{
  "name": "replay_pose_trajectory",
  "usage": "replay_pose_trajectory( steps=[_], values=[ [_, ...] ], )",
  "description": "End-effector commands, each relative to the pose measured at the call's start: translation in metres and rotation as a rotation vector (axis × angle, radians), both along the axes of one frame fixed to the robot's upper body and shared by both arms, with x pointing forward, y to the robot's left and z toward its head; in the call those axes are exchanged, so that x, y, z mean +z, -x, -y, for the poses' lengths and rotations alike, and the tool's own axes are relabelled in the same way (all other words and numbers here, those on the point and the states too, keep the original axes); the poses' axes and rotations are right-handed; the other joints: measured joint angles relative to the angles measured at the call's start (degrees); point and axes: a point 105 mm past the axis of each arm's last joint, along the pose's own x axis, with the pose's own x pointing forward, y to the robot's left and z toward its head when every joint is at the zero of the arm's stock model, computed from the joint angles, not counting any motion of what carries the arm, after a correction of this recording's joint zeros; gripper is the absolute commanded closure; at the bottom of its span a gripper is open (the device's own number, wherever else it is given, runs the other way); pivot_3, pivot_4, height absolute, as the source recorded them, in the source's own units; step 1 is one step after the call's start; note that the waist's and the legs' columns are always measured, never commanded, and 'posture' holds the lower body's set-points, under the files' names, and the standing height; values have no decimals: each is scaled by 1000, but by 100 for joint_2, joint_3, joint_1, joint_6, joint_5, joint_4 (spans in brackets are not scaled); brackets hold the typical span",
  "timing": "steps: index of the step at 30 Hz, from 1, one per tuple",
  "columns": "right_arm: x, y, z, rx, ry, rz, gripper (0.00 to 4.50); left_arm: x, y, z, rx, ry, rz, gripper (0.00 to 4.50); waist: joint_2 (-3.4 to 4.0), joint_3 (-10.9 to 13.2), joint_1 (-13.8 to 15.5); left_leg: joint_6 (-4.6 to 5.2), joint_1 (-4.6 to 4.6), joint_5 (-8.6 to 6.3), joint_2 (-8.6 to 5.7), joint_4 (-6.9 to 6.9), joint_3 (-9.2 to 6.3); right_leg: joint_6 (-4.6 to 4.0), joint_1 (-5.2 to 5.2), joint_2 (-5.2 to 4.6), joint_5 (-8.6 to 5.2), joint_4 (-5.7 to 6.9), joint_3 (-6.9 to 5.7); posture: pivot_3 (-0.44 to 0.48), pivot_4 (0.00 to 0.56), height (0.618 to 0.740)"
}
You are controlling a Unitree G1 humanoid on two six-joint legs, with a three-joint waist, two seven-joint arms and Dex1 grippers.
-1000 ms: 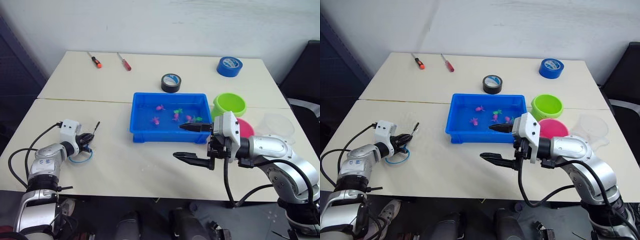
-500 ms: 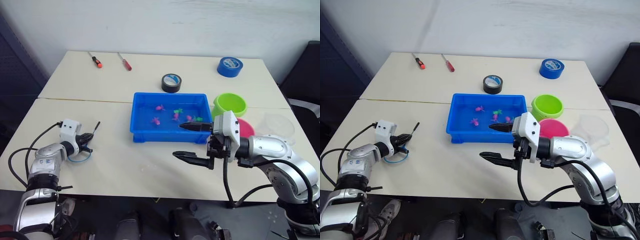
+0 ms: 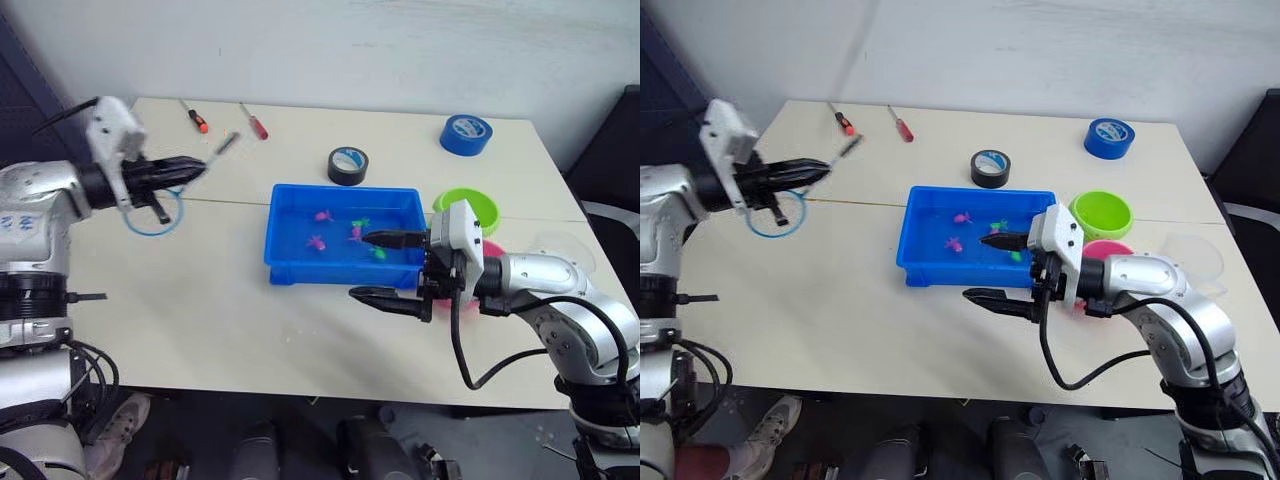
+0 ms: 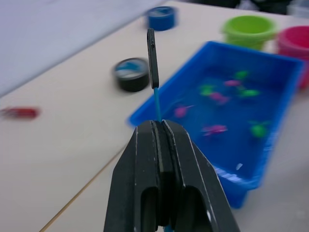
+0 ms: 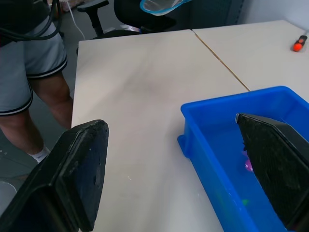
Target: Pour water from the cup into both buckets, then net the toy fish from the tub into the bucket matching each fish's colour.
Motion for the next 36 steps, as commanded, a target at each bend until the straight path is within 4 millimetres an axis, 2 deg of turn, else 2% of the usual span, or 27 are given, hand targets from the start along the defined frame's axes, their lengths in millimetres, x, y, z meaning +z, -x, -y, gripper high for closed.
replay_pose_trajectory(
  steps=[1, 4, 11, 16, 24, 36],
  values=[
    [11, -4, 5, -20, -8, -1, 0, 6, 16, 33, -178, -54, -32, 4452, 1, 1, -35, -1, 0, 1, 5, 0, 4, 0, -1, 6, 0, 0, 4, 0, 150, 734],
    [10, -7, 4, -20, 16, -54, 0, -4, 29, 59, -351, -106, -90, 4452, 10, 7, -91, -9, 0, 8, 12, 1, 9, 0, -6, 19, 0, 4, 10, 0, 150, 734],
    [3, -9, 1, -25, 91, -119, 0, -24, 43, 87, -578, -195, -192, 4452, 18, 11, -123, -10, 2, 9, 13, 2, 18, -1, -10, 26, -1, 7, 23, 0, 150, 734],
    [-1, -7, -3, -11, 117, -131, 0, -31, 49, 95, -668, -230, -230, 4452, 18, 12, -122, -9, 1, 9, 15, 3, 21, -1, -13, 29, -1, 7, 28, 0, 150, 734],
    [-3, -1, -22, 46, 116, -136, 0, -35, 46, 109, -730, -230, -228, 4452, 19, 12, -125, -7, -8, 8, 17, 21, 20, 0, -18, 30, -1, 13, 29, 0, 150, 734],
    [-1, -1, -31, 59, 102, -126, 0, -42, 50, 115, -767, -225, -253, 4452, 20, 12, -120, 3, -21, 2, 20, 55, 18, 0, -23, 32, -2, 31, 29, 0, 150, 734]
  ],
)
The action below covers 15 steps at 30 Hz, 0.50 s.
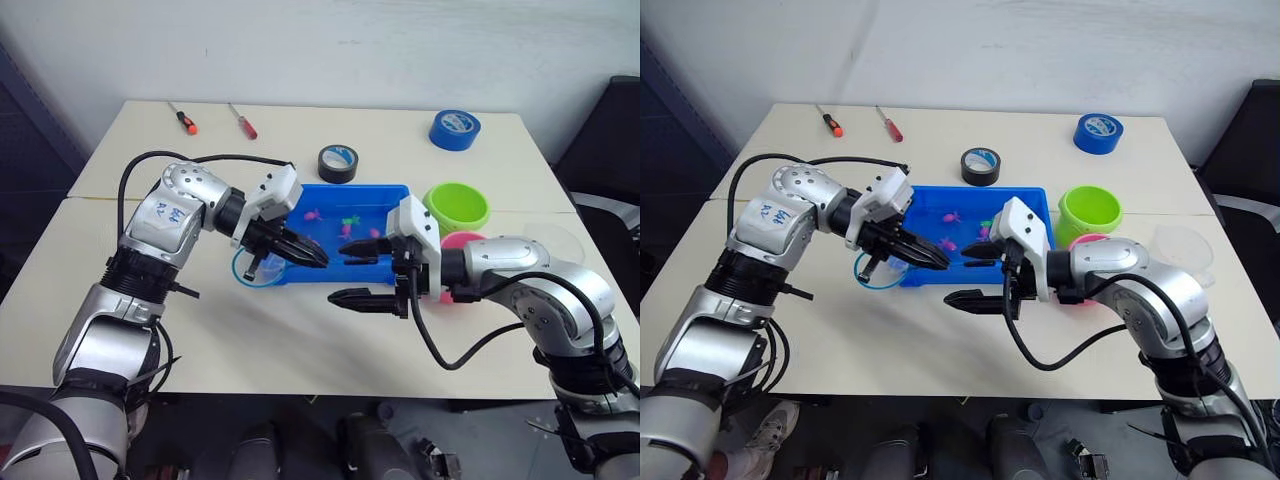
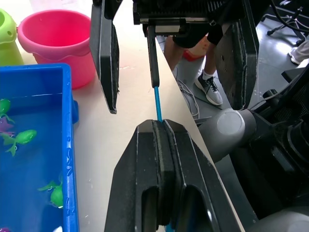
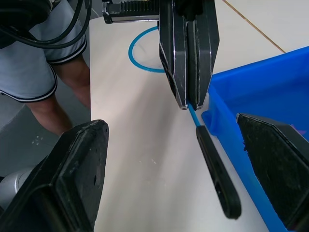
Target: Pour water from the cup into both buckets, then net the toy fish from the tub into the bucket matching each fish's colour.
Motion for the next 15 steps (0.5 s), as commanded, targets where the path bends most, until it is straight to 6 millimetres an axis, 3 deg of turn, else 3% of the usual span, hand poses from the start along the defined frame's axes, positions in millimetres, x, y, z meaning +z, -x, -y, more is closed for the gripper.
replay_pose_trajectory(
  steps=[1, 3, 6, 12, 14, 15],
  values=[
    [9, 3, -3, 18, -6, 44, 0, 6, 11, 0, -94, -3, -9, 4452, 0, 0, -2, 0, 0, 0, 0, 0, 0, 0, 0, 0, 0, 1, 0, 0, 150, 734],
    [9, 2, -2, 13, -5, 47, 0, 5, 11, -2, -91, -6, -12, 4452, 0, 0, -3, 0, 0, 0, 0, 0, 0, 0, -1, 0, 0, 1, 1, 0, 150, 734],
    [9, 1, 0, 3, -2, 50, 815, 3, 11, -4, -85, -10, -13, 4500, 0, 0, -2, 0, 0, 0, 0, 0, 0, 0, -1, 0, 0, 1, 0, 0, 150, 734],
    [10, -2, 4, -8, 6, 61, 3784, 5, 11, -5, -74, -4, -13, 4500, 0, 0, 0, 0, 0, 0, 0, 0, 0, 0, -1, 0, 0, 1, 0, 0, 150, 734],
    [11, -3, 4, -10, 6, 64, 4473, 5, 11, -5, -72, -4, -10, 4500, 0, 0, -1, 0, -1, 0, -1, 1, 0, 0, -1, 0, 0, 1, 0, 0, 150, 734],
    [11, -4, 4, -9, 7, 66, 4473, 5, 10, -6, -70, -4, -10, 4500, 0, 0, -2, 0, 0, 0, 0, 0, 0, 0, -1, 0, 0, 1, 1, 0, 150, 734]
  ],
)
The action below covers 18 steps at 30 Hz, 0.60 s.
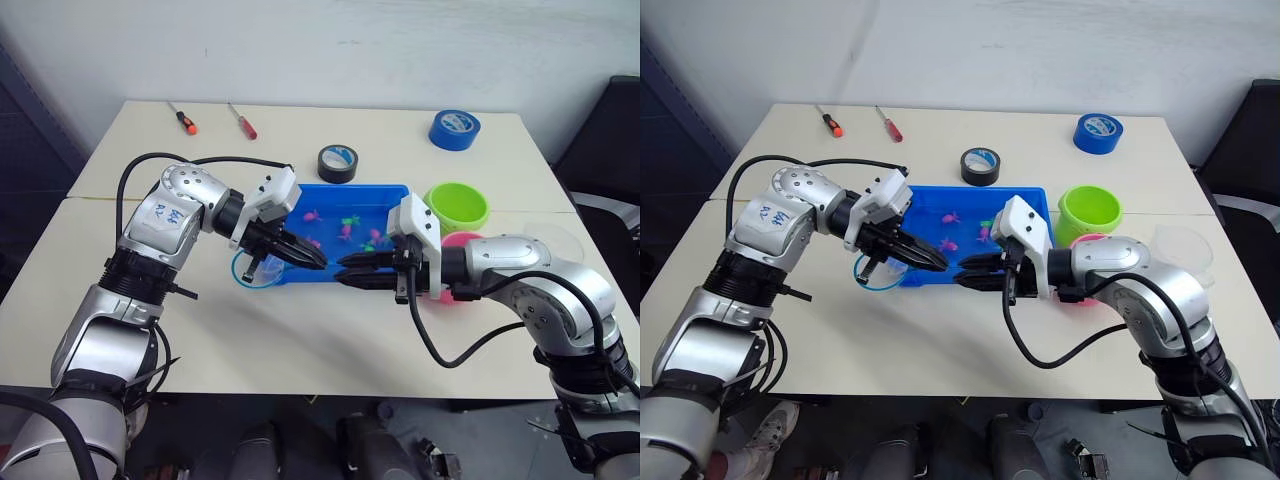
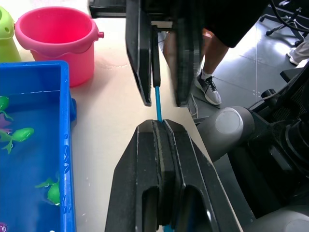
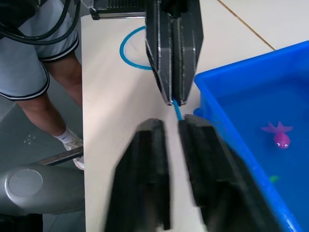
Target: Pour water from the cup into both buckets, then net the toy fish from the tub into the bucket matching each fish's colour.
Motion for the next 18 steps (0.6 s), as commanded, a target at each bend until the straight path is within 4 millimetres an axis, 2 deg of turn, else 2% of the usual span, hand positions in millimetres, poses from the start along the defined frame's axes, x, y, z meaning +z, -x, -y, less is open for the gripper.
replay_pose_trajectory(
  steps=[1, 13, 15, 16, 18],
  values=[
    [12, 1, 0, 19, -6, 51, 4473, 6, 9, -4, -70, -4, -4, 4500, 0, 0, -2, 0, 0, 0, 0, 0, 0, 0, 0, 0, 0, 0, 0, 0, 150, 734],
    [13, 4, -1, 41, -8, 50, 4473, 8, 7, -7, -40, 0, -24, 4500, 0, 0, -1, 0, 0, 0, 0, 0, 0, 0, -1, 0, 0, 1, 0, 0, 150, 734],
    [13, 4, -1, 42, -7, 50, 4500, 9, 4, -7, -21, 6, -3, 3817, 0, 0, -2, 0, 0, 0, 0, 1, 0, 0, -1, 0, 0, 2, 0, 0, 150, 734],
    [13, 4, 0, 43, -6, 50, 4500, 9, 3, -7, -15, 9, 7, 3635, 0, 0, -4, 0, 0, 0, 0, 1, 0, 0, -1, 0, 0, 2, 0, 0, 150, 734],
    [13, 4, 1, 37, -2, 55, 4500, 16, 0, -10, 13, 36, 23, 2786, 0, 0, -2, 0, 0, 0, 0, 1, 1, 0, -1, 1, 0, 2, 0, 0, 150, 734]
  ],
)
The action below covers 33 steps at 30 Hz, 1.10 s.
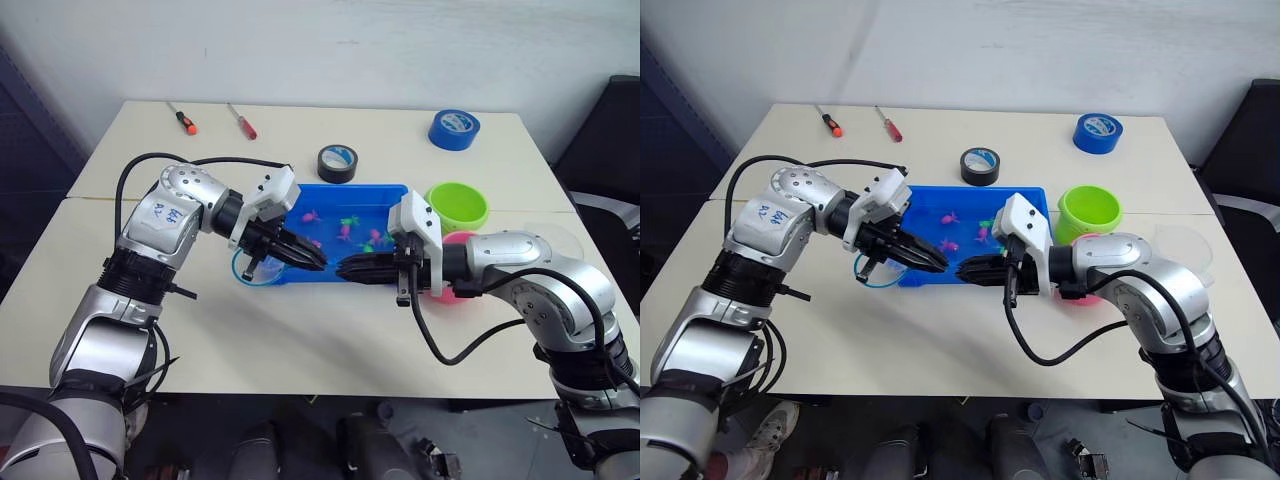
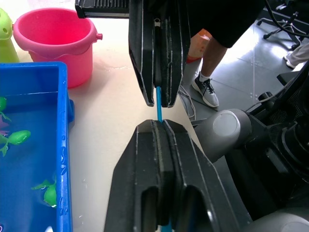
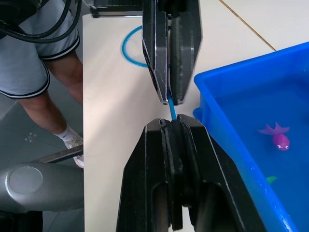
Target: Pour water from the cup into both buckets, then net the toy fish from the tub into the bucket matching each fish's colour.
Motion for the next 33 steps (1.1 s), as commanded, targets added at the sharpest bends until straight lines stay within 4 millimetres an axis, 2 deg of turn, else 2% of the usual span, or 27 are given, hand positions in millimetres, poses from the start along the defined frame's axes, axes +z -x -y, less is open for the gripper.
replay_pose_trajectory(
  steps=[1, 4, 6, 9, 13, 16, 20, 23, 27, 30, 33],
  values=[
    [11, 3, 2, 13, -7, 58, 4500, 19, 0, -7, 2, 51, 52, 2425, 0, 0, 4, 0, 0, 0, 0, 0, -1, 0, 0, 0, 0, 1, -1, 0, 150, 734],
    [12, 3, 4, 5, -8, 63, 4500, 35, -6, -8, 62, 134, 114, 1130, 0, 0, 4, 0, -1, 0, 0, 1, -1, 0, 0, -1, 0, 0, -1, 0, 150, 734],
    [12, 3, 6, -1, -7, 65, 4500, 55, -7, -18, 130, 199, 133, 378, 0, 0, 0, 0, -1, 0, 1, 1, -2, 0, -1, -1, 0, 1, -2, 0, 150, 734],
    [13, 2, 9, -19, -5, 71, 4500, 85, -6, -43, 263, 272, 130, 378, 1, 1, -30, 0, -3, 0, 2, 1, -1, 0, -4, 0, 0, 5, -1, 0, 150, 734],
    [11, -3, 17, -77, 14, 79, 4500, 93, -13, -75, 474, 268, 226, 378, 2, 2, -27, 0, -2, 0, 2, 1, -2, 1, -9, 0, -1, 15, -2, 0, 150, 734],
    [10, -6, 22, -109, 26, 83, 4500, 90, -13, -84, 541, 261, 247, 378, 2, 2, -6, -1, 1, 0, -1, 2, -3, 1, -6, -8, -1, 18, -2, 0, 150, 734],
    [13, -19, 41, -228, 44, 93, 4500, 78, -13, -111, 683, 241, 232, 378, 2, 2, 3, 0, -1, 0, -3, 4, -2, 0, -6, -11, -1, 18, -3, 0, 150, 734],
    [17, -22, 47, -267, 40, 87, 4500, 75, -11, -112, 698, 250, 219, 378, 2, 2, 4, 0, -4, 0, -3, 4, -3, 0, -8, -12, -1, 16, -5, 0, 150, 734],
    [17, -31, 62, -377, 51, 18, 4500, 59, -12, -119, 750, 186, 203, 378, 2, 2, -7, -1, -2, 0, -3, 3, -2, -1, -7, -12, -1, 17, -4, 0, 150, 734],
    [13, -33, 68, -431, 68, -30, 4500, 43, -10, -123, 761, 108, 183, 378, 2, 2, -22, -1, 3, 0, -1, -2, 4, -3, -7, -10, -2, 18, 1, 0, 150, 734],
    [5, -37, 75, -507, 85, -89, 4500, 35, -8, -122, 765, 106, 141, 378, 2, 2, -15, -1, 2, 0, 0, -1, 3, -5, -8, -9, -4, 17, 0, 0, 150, 734]
  ],
)
